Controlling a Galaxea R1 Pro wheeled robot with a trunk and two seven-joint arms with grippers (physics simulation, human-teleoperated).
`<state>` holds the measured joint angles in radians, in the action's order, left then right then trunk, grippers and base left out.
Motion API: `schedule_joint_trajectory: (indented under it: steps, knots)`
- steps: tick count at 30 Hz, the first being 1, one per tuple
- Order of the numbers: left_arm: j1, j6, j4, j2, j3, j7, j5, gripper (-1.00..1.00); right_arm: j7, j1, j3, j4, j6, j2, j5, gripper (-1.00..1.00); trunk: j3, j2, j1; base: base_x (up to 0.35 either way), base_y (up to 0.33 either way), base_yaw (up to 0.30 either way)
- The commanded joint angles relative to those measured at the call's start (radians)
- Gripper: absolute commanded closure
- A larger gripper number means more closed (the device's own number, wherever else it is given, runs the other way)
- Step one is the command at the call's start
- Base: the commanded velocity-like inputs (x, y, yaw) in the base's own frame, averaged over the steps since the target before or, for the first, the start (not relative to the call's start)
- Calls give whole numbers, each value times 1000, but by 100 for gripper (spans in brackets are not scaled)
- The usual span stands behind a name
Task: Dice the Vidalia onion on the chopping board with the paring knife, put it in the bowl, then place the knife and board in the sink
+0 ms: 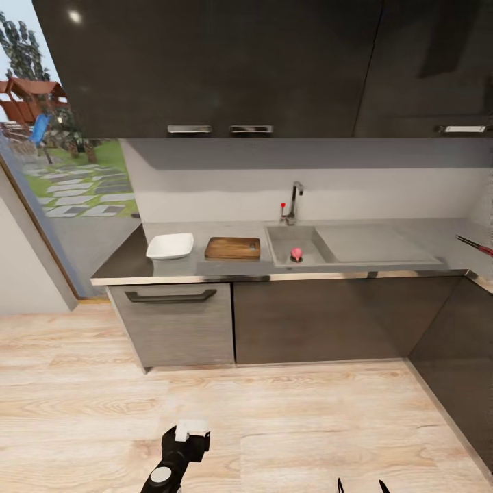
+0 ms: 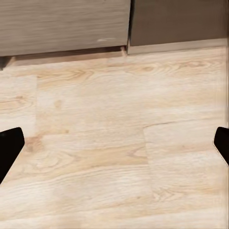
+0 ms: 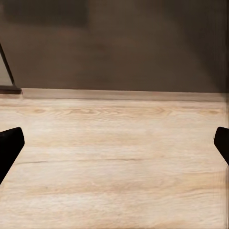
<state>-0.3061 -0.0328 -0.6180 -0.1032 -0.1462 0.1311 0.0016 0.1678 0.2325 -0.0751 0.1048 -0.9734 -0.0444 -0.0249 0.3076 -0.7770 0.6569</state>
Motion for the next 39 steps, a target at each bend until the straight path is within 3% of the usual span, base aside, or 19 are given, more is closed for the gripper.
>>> schedule_joint_trajectory:
  steps: [1, 20, 39]
  knots:
    - [-1, -2, 1, 0, -4, 8, 0, -100, 10, 1, -8, -1, -1, 0, -3, -100, 1, -1, 0, 0, -302, 0]
    - [-1, -2, 6, -1, -1, 8, 6, -100, 12, 1, -8, -4, -1, 1, -1, -100, 1, -1, 0, 48, -315, 3]
    - [-1, -2, 12, -6, -1, 8, 6, -100, 10, 1, -9, -8, 1, 3, -1, -100, 1, -1, 0, 135, -316, 112]
